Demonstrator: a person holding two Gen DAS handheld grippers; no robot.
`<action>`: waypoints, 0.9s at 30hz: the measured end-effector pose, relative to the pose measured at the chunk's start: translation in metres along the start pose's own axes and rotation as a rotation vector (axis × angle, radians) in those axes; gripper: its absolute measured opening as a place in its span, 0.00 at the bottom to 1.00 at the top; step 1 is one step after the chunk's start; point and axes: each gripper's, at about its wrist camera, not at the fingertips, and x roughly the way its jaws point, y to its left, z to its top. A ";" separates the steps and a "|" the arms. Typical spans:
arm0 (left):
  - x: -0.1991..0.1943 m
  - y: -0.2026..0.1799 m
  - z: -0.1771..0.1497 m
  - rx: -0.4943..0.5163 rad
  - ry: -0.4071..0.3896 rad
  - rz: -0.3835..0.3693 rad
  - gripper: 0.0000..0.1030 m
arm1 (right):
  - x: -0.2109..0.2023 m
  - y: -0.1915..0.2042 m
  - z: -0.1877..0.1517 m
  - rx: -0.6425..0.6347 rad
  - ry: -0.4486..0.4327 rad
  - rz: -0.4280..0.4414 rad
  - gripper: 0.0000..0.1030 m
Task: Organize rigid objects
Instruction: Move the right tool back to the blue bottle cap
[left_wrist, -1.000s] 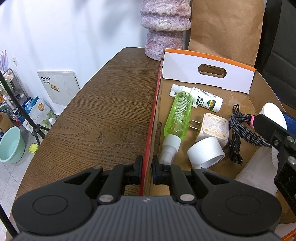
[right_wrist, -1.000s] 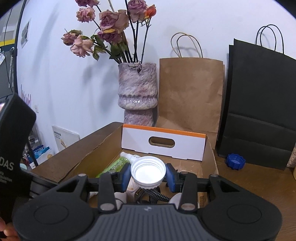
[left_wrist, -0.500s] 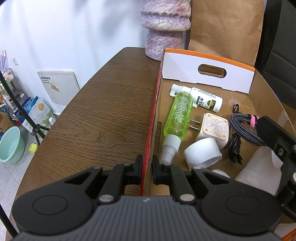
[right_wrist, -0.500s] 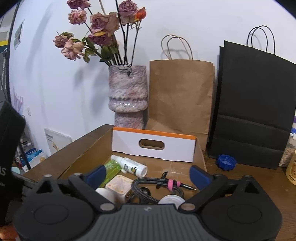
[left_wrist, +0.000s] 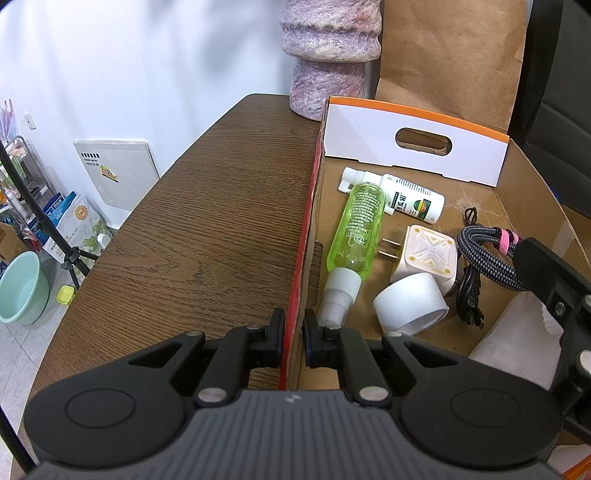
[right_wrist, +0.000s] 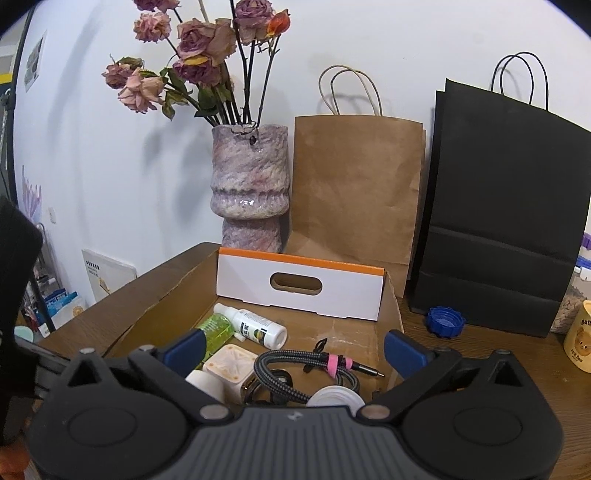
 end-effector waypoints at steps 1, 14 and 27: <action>0.000 0.000 0.000 0.000 0.000 0.000 0.11 | -0.001 0.000 0.000 -0.008 0.001 -0.005 1.00; 0.001 0.001 0.000 -0.004 0.001 -0.004 0.11 | -0.013 -0.072 0.019 0.079 -0.026 -0.151 1.00; 0.001 0.001 -0.001 -0.007 -0.004 -0.004 0.11 | 0.037 -0.149 0.019 0.159 0.016 -0.234 1.00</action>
